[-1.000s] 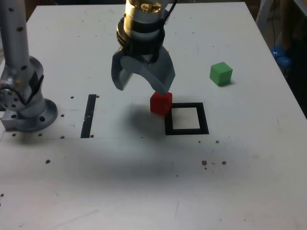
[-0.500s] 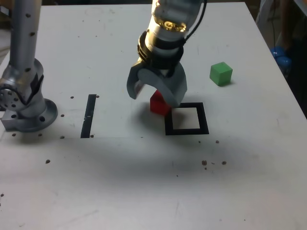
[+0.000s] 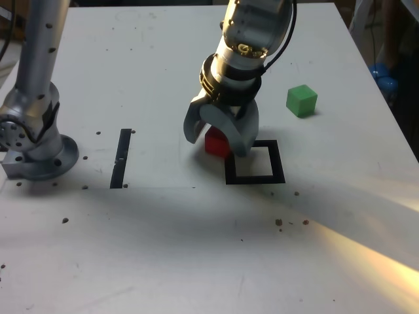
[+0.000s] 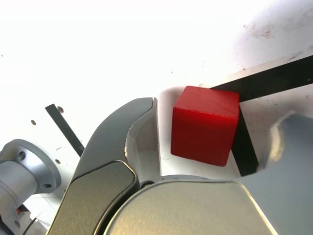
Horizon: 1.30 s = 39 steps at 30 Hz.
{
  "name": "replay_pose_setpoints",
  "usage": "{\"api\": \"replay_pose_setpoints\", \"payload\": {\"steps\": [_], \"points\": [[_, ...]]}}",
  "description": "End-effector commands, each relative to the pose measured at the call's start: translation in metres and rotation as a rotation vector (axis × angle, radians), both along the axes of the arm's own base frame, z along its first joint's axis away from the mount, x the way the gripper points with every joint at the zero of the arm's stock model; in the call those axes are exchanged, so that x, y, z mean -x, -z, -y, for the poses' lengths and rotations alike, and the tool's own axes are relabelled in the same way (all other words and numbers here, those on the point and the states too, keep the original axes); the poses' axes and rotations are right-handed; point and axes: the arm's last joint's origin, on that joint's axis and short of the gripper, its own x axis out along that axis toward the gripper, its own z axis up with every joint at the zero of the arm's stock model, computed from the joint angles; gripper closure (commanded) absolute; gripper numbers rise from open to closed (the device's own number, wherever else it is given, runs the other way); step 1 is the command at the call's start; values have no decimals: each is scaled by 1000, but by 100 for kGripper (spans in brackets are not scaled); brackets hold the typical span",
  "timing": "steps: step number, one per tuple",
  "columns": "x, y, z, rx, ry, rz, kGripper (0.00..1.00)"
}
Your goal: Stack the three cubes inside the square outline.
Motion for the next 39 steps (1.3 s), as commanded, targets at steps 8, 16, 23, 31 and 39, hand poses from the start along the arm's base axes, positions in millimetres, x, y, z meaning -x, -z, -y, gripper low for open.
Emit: {"api": "replay_pose_setpoints", "payload": {"steps": [8, 16, 23, 31, 39], "points": [[-2, 2, -3, -8, -9, 7, 58], [-2, 2, -4, -5, -12, 9, 64], [-2, 2, -4, -2, -13, 9, 64], [-6, -8, -2, 7, -36, 39, 64], [-20, -33, 13, 25, -106, 99, 64]]}}
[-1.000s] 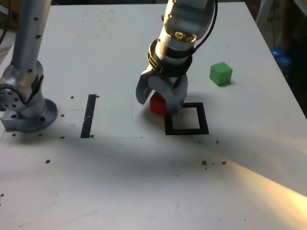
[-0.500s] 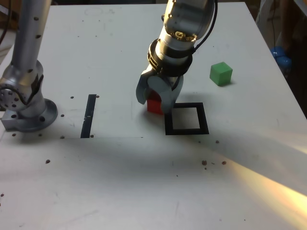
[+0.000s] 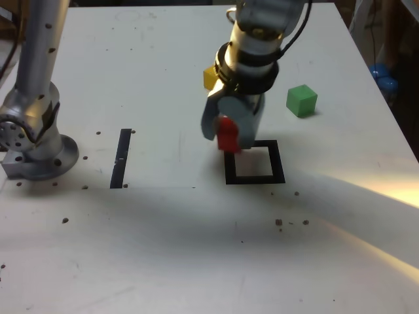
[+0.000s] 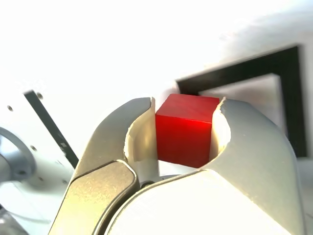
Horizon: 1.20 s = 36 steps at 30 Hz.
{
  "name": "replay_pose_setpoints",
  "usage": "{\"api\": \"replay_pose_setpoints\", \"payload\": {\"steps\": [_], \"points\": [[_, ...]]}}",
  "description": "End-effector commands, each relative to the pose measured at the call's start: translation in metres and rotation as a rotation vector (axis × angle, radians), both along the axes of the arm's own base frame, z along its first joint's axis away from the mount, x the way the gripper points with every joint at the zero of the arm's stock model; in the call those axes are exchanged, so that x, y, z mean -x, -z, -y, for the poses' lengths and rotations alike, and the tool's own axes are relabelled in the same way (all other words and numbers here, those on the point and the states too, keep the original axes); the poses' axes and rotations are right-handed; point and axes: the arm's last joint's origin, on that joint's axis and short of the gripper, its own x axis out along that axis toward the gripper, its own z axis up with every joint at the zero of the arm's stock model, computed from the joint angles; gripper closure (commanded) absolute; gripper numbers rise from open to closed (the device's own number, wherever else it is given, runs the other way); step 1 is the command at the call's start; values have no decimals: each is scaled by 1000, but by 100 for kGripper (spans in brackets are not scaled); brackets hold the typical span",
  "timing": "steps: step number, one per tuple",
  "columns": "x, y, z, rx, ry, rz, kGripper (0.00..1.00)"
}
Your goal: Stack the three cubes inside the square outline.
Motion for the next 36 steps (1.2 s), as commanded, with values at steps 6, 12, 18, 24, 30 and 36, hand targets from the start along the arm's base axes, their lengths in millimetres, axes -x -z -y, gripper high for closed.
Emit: {"api": "replay_pose_setpoints", "payload": {"steps": [6, 12, 18, 24, 30, 36], "points": [[-9, -5, 8, 34, -96, -13, 64], [-16, 5, 10, 40, -152, -36, 64], [-25, 14, 11, 35, -173, -41, 64], [-32, 18, 12, 37, -179, -37, 64], [-37, 22, 12, 39, -182, -35, 64], [-41, 25, 11, 39, -187, -31, 62]]}}
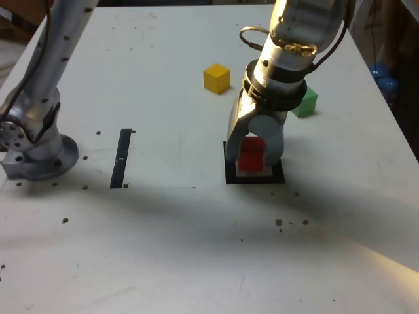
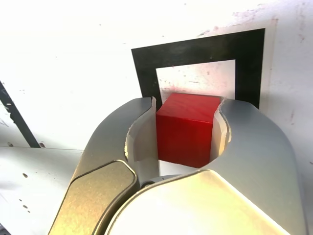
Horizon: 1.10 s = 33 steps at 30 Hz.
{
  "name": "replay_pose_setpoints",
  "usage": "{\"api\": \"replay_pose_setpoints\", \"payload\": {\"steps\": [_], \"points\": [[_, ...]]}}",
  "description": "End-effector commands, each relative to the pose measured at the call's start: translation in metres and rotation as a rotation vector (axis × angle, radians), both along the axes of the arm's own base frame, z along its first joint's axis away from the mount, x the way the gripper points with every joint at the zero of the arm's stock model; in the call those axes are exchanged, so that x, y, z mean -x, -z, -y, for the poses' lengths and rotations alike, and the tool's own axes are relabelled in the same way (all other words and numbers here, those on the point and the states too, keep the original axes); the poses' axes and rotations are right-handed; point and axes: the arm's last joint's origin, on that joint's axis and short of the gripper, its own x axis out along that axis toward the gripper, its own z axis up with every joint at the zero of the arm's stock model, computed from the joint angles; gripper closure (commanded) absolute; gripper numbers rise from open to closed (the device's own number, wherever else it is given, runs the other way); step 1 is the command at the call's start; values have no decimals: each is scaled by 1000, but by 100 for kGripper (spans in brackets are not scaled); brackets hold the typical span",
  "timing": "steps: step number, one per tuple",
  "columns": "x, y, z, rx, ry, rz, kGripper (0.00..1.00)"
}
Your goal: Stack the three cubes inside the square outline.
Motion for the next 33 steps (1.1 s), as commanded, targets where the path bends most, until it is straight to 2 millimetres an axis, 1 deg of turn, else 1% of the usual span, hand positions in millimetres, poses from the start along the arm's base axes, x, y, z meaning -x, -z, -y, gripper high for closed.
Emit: {"api": "replay_pose_setpoints", "payload": {"steps": [1, 6, 7, 8, 13, 16, 25, 33], "points": [[-2, 4, -1, 0, -5, -1, 58], [-4, 10, -3, 3, 0, 15, 21], [-4, 11, -3, 3, 2, 17, 14], [-3, 12, -3, 2, 3, 16, 11], [0, 15, -6, -2, -1, 3, 6], [2, 11, -7, -8, -4, 11, 4], [22, -24, -15, -66, -21, 92, 3], [46, -45, -38, -119, -53, 120, 3]]}}
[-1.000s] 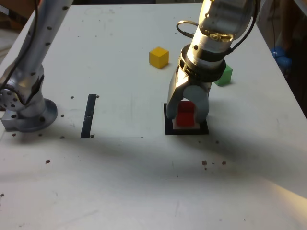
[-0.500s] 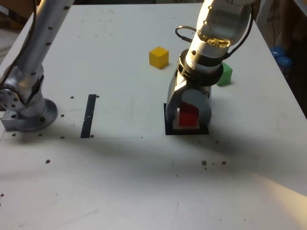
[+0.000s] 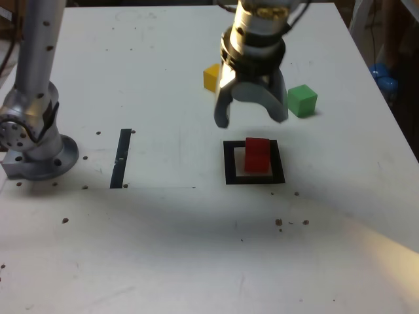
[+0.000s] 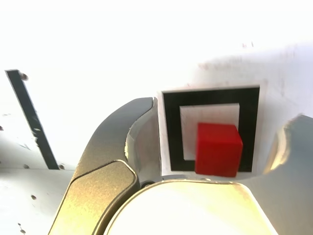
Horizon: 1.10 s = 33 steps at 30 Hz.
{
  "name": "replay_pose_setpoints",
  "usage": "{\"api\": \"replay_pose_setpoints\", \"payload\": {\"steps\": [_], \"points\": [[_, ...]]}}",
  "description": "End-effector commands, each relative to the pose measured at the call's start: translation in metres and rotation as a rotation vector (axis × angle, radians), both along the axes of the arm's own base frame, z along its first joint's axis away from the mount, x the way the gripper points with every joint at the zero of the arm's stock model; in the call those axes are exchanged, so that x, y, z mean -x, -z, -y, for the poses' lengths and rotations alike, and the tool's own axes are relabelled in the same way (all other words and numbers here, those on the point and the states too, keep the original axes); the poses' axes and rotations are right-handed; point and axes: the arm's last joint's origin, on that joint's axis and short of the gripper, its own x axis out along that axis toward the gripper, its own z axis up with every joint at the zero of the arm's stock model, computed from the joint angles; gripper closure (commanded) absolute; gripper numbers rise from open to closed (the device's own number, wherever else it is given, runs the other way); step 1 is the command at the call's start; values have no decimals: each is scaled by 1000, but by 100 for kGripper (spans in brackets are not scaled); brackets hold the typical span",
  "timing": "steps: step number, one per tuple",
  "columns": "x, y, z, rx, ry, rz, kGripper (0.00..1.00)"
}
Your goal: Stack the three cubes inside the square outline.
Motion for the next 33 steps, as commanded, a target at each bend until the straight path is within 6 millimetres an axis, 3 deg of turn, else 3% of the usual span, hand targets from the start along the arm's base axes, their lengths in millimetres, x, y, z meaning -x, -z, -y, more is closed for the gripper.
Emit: {"api": "replay_pose_setpoints", "payload": {"steps": [1, 10, 18, 25, 33], "points": [[6, -5, -7, -10, -1, 2, 3], [35, -6, -43, -62, -4, -51, 3], [53, 0, -86, -24, -150, -78, 3], [55, 2, -122, 29, -298, -48, 3], [54, 2, -146, 30, -471, -30, 3]]}}
